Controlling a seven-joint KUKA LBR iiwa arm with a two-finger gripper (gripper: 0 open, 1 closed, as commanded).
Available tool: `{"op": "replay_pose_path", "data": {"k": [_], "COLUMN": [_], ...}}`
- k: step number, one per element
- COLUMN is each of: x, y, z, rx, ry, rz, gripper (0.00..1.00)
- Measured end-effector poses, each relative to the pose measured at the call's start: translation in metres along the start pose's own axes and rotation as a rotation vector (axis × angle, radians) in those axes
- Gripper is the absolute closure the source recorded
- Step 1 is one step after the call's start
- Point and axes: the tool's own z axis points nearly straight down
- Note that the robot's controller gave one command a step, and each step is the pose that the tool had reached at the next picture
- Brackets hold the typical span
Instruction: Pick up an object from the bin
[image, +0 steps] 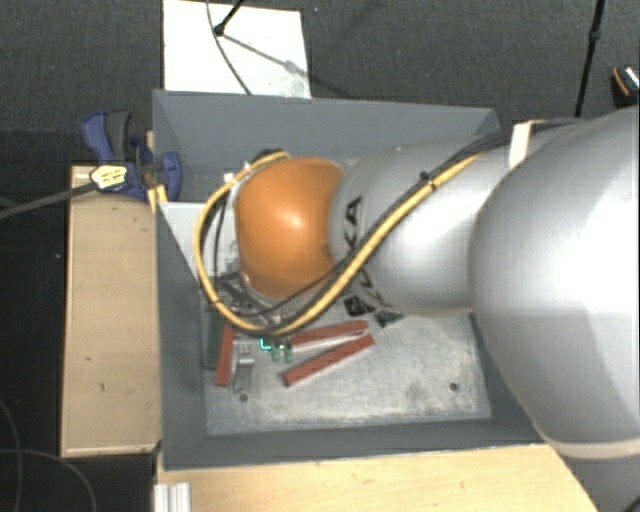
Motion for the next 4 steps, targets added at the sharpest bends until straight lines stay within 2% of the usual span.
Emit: {"op": "replay_pose_path", "data": {"k": [1, 2, 3, 4], "x": [-0.034, -0.031, -0.031, -0.032], "y": [-0.055, -0.148, -0.143, -0.169], "z": [0.084, 0.079, 0.079, -0.048], "rx": [0.002, 0.003, -0.001, 0.001], "ry": [-0.002, -0.004, -0.005, -0.016], "rz": [-0.022, -0.149, -0.149, -0.259], "gripper": [0.0, 0.0, 1.0, 1.0]}}
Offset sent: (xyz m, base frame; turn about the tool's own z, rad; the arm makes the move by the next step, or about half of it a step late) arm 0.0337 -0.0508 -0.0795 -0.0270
